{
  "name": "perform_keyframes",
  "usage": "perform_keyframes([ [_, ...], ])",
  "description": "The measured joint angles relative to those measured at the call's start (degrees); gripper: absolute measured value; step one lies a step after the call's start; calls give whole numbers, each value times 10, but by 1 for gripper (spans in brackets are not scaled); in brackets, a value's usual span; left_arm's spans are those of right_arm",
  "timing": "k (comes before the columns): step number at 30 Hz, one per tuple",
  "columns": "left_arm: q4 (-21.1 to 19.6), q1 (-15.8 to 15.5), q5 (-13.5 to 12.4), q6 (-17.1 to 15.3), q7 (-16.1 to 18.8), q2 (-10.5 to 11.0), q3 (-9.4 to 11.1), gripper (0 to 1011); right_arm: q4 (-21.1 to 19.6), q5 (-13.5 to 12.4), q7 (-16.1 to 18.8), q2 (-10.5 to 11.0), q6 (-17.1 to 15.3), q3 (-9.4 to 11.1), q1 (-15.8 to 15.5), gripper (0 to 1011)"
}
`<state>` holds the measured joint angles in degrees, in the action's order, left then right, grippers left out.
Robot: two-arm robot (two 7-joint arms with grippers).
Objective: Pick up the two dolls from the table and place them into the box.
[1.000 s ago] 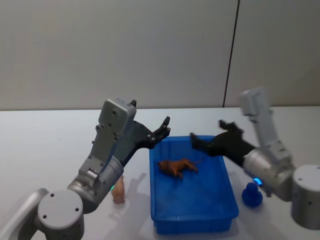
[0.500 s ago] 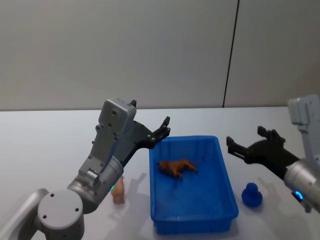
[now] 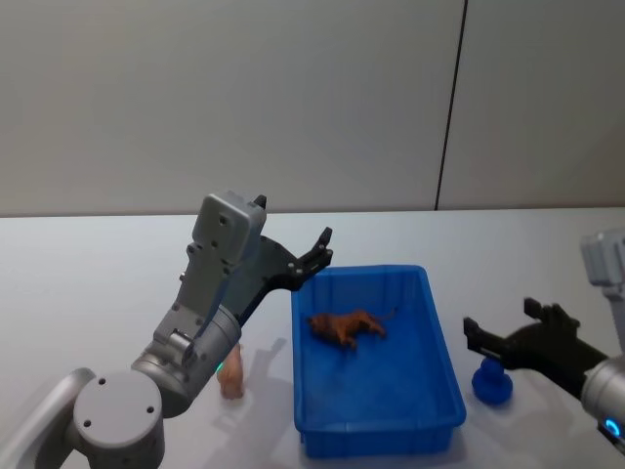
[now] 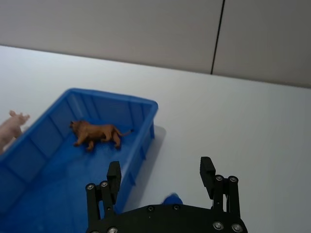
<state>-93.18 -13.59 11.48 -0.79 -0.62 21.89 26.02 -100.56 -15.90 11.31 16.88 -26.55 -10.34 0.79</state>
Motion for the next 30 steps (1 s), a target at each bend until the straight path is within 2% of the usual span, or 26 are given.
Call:
perform_keyframes([
  [10,0,0,0,0,0,0,0,1001,-10,0,-36,11,-40,3,-34,1001],
  [16,0,0,0,0,0,0,0,1001,-7,5,-43,14,-51,3,-44,1001],
  [24,0,0,0,0,0,0,0,1001,7,17,-38,14,-54,0,-42,1001],
  [30,0,0,0,0,0,0,0,1001,33,34,-29,10,-52,-4,-30,1001],
])
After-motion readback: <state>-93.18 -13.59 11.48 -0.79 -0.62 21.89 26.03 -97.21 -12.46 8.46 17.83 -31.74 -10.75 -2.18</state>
